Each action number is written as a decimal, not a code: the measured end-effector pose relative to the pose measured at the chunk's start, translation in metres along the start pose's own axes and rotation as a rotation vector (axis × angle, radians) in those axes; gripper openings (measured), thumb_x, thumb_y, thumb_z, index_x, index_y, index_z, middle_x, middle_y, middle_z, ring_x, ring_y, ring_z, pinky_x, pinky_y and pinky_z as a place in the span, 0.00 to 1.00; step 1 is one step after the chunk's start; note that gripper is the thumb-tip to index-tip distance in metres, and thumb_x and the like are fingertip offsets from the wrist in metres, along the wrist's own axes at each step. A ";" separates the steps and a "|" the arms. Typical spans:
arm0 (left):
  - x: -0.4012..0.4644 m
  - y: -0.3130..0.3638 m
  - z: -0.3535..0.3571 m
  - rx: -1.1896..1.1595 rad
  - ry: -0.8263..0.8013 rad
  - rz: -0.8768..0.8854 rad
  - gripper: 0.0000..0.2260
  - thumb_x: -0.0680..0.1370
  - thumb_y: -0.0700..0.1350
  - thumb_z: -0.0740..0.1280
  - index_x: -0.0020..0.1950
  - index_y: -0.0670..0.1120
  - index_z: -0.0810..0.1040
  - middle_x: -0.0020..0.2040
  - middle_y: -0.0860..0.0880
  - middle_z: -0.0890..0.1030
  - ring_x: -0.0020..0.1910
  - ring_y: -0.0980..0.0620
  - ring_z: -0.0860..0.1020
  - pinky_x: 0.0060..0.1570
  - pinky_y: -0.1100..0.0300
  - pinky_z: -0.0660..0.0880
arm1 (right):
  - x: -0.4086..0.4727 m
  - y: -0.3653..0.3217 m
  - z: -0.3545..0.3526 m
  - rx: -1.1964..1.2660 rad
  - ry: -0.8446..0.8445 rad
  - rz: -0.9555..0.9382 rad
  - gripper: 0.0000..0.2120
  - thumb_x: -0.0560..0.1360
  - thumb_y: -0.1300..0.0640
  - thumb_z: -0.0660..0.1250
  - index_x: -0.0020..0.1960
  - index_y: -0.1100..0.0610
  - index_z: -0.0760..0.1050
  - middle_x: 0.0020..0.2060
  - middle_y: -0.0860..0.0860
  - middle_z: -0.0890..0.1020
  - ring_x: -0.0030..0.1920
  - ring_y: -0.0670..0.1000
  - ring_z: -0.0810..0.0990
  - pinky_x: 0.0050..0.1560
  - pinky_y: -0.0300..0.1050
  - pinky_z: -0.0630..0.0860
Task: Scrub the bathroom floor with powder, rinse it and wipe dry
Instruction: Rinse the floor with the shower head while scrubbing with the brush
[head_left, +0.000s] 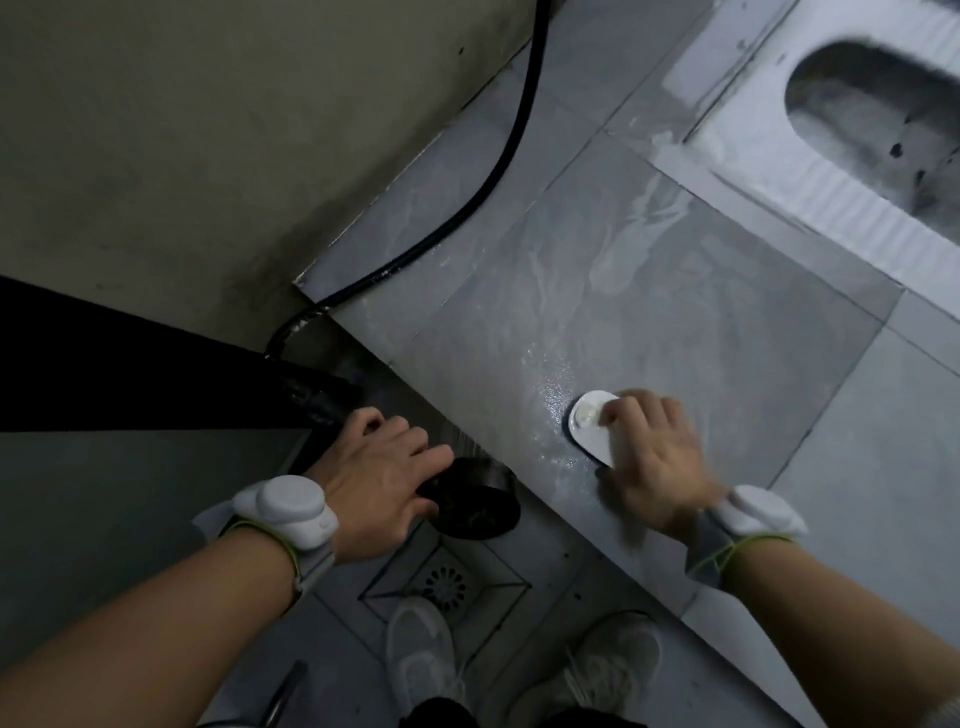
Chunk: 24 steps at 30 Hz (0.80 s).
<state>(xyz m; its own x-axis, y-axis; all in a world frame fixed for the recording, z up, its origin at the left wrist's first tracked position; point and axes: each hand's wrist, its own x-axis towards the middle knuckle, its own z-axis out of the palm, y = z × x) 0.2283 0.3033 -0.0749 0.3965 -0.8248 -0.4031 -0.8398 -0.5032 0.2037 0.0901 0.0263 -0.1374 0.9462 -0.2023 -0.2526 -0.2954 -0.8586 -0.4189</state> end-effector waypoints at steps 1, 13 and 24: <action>0.001 0.001 -0.002 0.007 -0.003 0.024 0.15 0.67 0.59 0.65 0.49 0.56 0.67 0.40 0.55 0.73 0.44 0.50 0.74 0.53 0.52 0.60 | 0.001 0.000 0.001 0.039 -0.025 0.031 0.29 0.61 0.53 0.72 0.59 0.49 0.67 0.57 0.52 0.71 0.53 0.60 0.69 0.51 0.55 0.70; 0.034 0.034 -0.053 0.070 0.048 0.267 0.16 0.66 0.57 0.71 0.49 0.56 0.70 0.40 0.53 0.74 0.45 0.49 0.74 0.55 0.50 0.61 | 0.032 -0.057 -0.030 1.430 -0.206 0.559 0.18 0.76 0.70 0.64 0.62 0.55 0.77 0.51 0.56 0.84 0.48 0.53 0.83 0.50 0.41 0.80; 0.075 0.074 -0.080 0.114 0.110 0.346 0.21 0.63 0.53 0.73 0.51 0.55 0.68 0.41 0.51 0.73 0.45 0.47 0.73 0.57 0.48 0.63 | 0.026 -0.007 -0.062 1.779 -0.229 0.887 0.22 0.80 0.50 0.57 0.67 0.63 0.74 0.62 0.61 0.79 0.64 0.59 0.76 0.63 0.55 0.75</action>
<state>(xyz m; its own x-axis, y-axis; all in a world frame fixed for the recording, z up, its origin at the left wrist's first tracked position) 0.2255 0.1842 -0.0190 0.1145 -0.9669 -0.2281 -0.9643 -0.1633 0.2082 0.1253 -0.0018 -0.0874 0.5015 -0.0519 -0.8636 -0.4972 0.7996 -0.3368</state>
